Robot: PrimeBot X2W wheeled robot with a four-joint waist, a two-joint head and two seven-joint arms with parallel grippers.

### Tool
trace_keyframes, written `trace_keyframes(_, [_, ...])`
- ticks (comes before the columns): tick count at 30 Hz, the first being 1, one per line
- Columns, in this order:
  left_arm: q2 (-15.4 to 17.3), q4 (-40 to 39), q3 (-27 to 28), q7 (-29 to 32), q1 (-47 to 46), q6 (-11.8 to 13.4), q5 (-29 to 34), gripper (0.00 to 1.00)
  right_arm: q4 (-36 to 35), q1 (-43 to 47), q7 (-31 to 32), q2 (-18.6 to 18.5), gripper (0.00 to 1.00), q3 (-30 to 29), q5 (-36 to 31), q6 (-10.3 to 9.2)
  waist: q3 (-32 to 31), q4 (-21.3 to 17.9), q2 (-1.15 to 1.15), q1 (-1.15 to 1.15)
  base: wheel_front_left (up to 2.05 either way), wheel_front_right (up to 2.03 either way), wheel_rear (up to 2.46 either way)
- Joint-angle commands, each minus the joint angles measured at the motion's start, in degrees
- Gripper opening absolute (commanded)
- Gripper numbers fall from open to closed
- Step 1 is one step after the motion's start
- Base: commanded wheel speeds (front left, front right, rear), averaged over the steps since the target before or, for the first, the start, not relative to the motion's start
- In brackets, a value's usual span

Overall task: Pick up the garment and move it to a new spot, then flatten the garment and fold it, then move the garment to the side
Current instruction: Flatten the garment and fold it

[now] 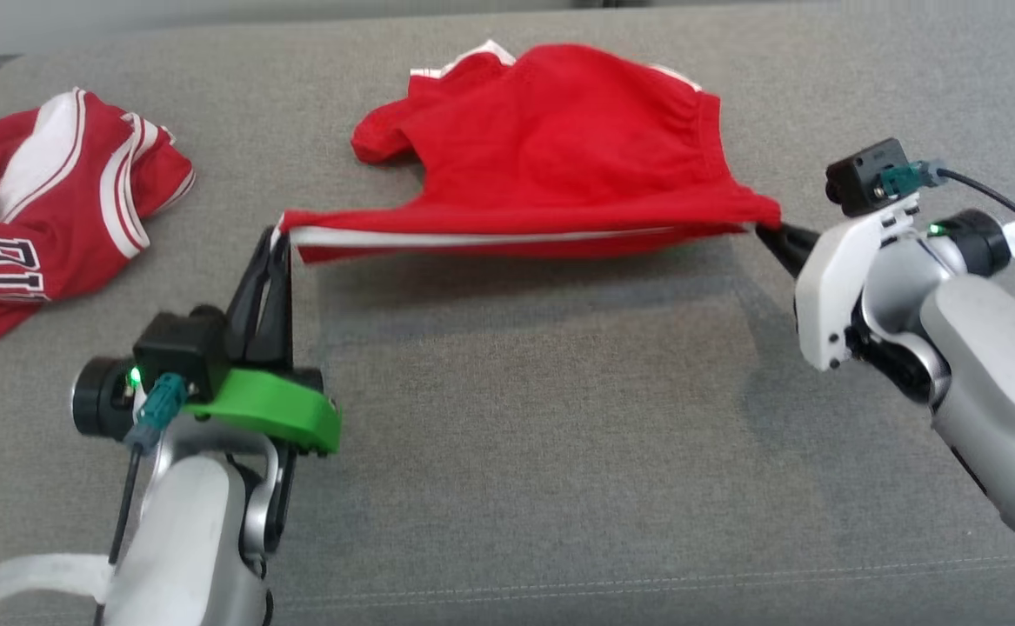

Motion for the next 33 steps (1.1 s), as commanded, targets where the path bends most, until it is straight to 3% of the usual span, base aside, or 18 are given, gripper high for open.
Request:
trace_keyframes(1, [0.59, -1.6, 0.55, 0.89, 3.45, 0.98, -0.55, 0.0, -2.65, 3.08, 2.13, -2.16, 0.0, -0.24, 1.79, -0.13, -4.62, 0.62, 0.0, 0.01, 0.0, 0.0, 0.0])
trace_keyframes(4, [0.56, -4.47, 0.86, 2.61, 8.23, 2.22, -1.57, 0.0, -6.78, 7.98, 5.94, -4.99, 0.0, -1.36, 3.63, -0.14, -6.27, 0.85, 0.0, 0.01, 0.0, 0.0, 0.0])
trace_keyframes(9, [0.76, -7.94, 0.02, 4.94, 14.02, 3.21, -1.94, 0.0, -10.04, 13.08, 10.07, -6.67, 0.0, -3.88, 3.51, -0.17, -8.09, 0.84, 0.0, 0.01, 0.0, 0.0, 0.0])
trace_keyframes(16, [1.62, -12.67, -1.06, 8.52, 20.5, 4.49, -2.15, 0.0, -13.08, 20.62, 17.24, -6.67, 0.0, -7.88, 0.76, -0.18, -9.71, 0.99, 0.0, 0.01, 0.0, 0.0, 0.0])
trace_keyframes(25, [3.0, -18.76, -0.32, 11.89, 27.12, 7.1, -2.37, 0.0, -20.6, 28.46, 21.31, -4.96, 0.0, -12.88, -2.2, -0.18, -9.6, 0.7, 0.0, 0.01, 0.0, 0.0, 0.0])
trace_keyframes(33, [4.1, -17.98, -1.21, 11.35, 20.02, 5.17, -1.04, 0.0, -27.53, 29.33, 19.27, 1.11, 0.0, -17.28, 2.32, -0.11, -7.3, -0.05, 0.0, 0.01, 0.0, 0.0, 0.0])
